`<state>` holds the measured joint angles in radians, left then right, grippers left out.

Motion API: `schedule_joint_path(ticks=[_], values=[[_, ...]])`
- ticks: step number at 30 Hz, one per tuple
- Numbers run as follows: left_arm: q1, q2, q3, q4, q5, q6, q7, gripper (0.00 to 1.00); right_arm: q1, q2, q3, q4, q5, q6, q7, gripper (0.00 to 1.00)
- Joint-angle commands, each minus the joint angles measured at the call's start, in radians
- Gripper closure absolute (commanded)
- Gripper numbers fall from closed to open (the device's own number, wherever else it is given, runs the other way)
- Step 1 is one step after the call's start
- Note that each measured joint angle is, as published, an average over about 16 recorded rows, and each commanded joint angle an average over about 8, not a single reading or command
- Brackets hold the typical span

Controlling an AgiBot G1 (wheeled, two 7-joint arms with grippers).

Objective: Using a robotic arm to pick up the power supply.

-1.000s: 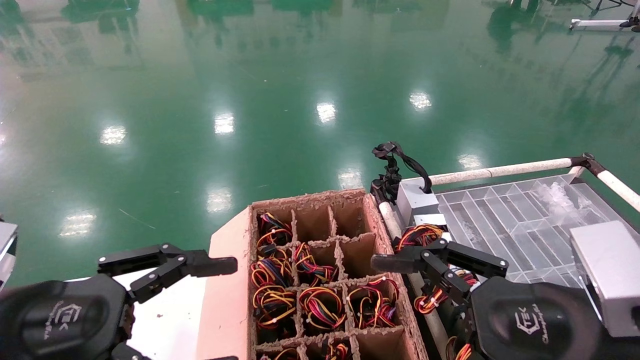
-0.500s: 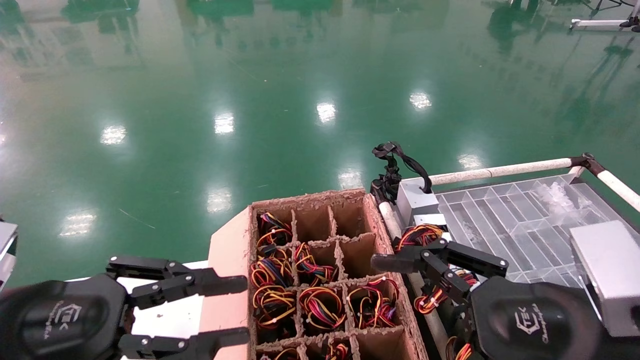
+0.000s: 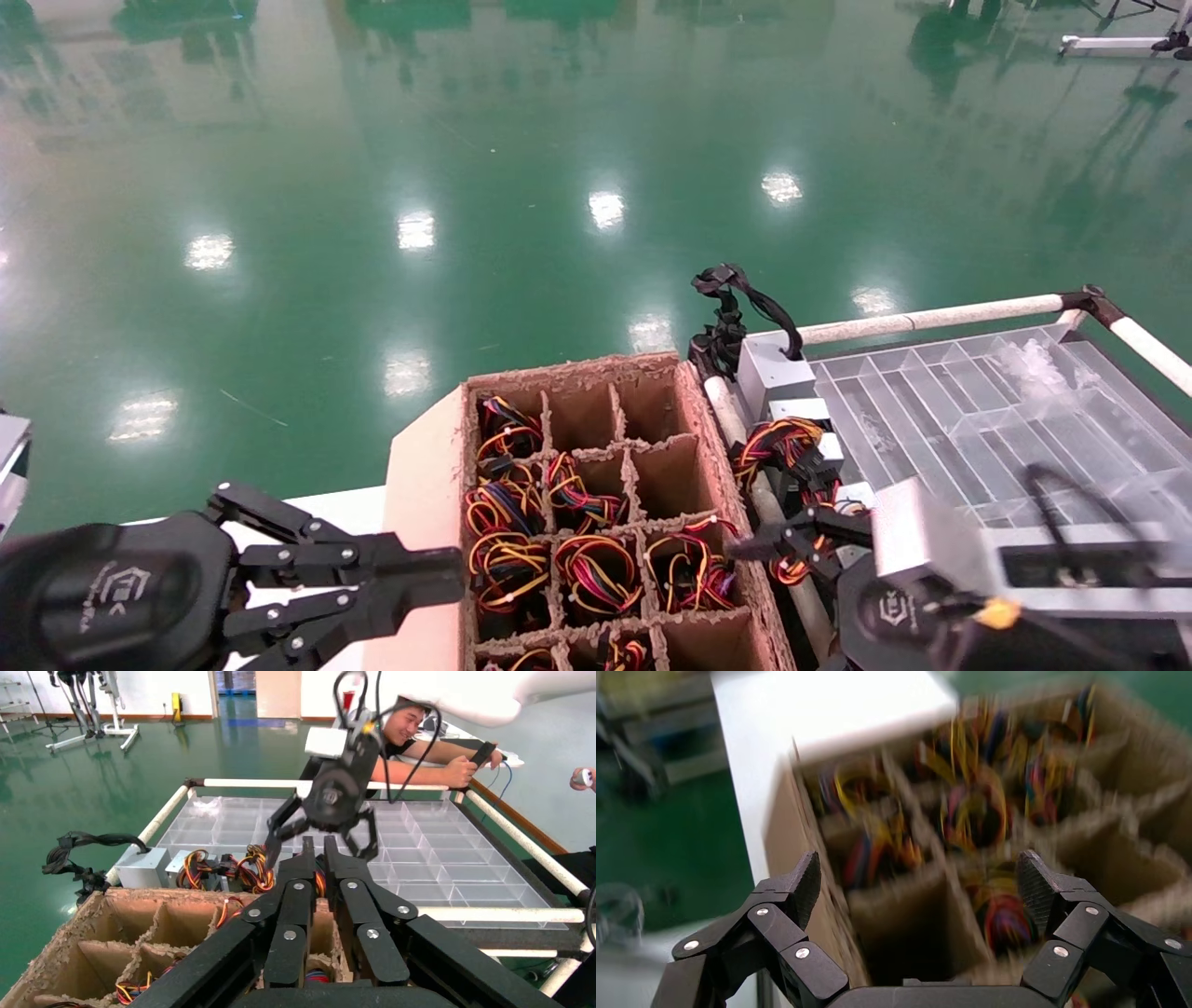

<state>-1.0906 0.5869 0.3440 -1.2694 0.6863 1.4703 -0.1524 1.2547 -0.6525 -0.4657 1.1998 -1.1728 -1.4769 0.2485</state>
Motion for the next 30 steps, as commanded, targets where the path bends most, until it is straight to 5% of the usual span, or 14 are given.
schedule_joint_path(ticks=[1, 5, 30], values=[[0.000, 0.000, 0.000, 0.000, 0.000, 0.000, 0.000, 1.00, 0.039, -0.018, -0.032, -0.006, -0.070, -0.010, 0.006, 0.73], [0.000, 0.000, 0.000, 0.000, 0.000, 0.000, 0.000, 1.00, 0.095, -0.067, -0.074, -0.049, -0.153, -0.022, 0.008, 1.00], [0.000, 0.000, 0.001, 0.000, 0.000, 0.000, 0.000, 1.00, 0.247, -0.220, -0.165, -0.287, -0.344, -0.016, -0.139, 1.00]])
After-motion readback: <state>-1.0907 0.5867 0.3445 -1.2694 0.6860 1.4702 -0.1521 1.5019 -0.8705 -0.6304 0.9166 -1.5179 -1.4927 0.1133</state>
